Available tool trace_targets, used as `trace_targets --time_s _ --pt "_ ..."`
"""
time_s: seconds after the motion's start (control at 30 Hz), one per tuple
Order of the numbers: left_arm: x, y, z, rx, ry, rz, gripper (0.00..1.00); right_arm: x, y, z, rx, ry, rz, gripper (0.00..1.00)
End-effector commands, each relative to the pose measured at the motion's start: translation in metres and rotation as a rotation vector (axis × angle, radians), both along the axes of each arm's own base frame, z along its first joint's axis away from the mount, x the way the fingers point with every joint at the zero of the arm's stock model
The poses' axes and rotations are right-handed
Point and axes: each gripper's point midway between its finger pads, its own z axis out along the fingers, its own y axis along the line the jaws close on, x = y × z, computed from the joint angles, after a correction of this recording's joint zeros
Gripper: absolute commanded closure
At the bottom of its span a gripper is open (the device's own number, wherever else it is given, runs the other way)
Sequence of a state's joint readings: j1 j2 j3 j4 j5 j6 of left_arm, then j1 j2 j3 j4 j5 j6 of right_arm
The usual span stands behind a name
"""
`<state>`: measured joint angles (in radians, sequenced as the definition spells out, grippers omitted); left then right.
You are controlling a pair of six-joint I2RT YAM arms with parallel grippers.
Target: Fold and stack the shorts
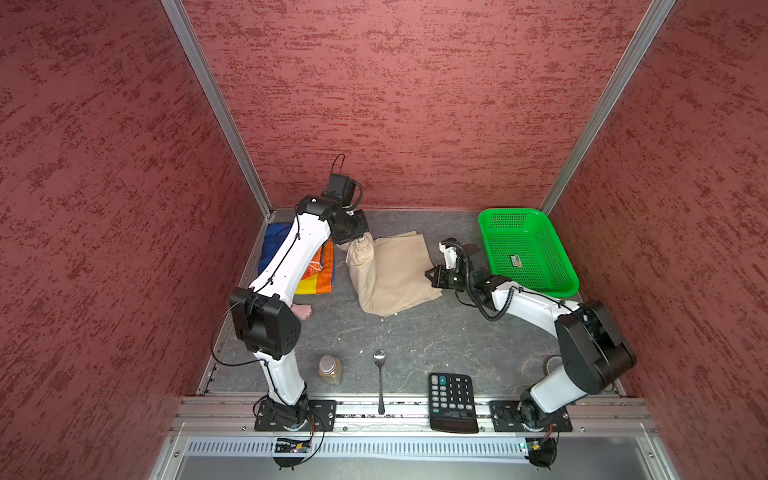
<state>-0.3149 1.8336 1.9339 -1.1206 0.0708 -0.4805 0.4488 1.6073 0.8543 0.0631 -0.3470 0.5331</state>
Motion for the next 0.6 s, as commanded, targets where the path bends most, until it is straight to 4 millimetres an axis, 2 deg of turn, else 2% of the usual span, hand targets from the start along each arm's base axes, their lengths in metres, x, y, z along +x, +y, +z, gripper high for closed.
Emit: trace_targets --time_s 0.0,0.2,0.33,0.47,0.57 --pt "-0.004 -0.008 0.001 0.071 0.01 -0.041 1.0 -0.013 -0.014 -0.041 -0.039 0.115 -0.034 1.0" --pt "0.001 -0.051 -0.02 0.131 0.062 -0.149 1.0 -0.026 -0.032 -0.078 -0.059 0.206 -0.101 1.0" --pt "0.0 -0.088 -0.042 0.189 0.113 -0.244 1.0 -0.034 -0.046 -0.093 -0.099 0.236 -0.138 1.0" --pt "-0.005 -0.126 -0.077 0.255 0.172 -0.346 1.0 -0.038 -0.049 -0.099 -0.108 0.247 -0.14 1.0" --pt "-0.012 -0.146 -0.105 0.271 0.217 -0.388 1.0 -0.039 -0.049 -0.102 -0.097 0.254 -0.14 1.0"
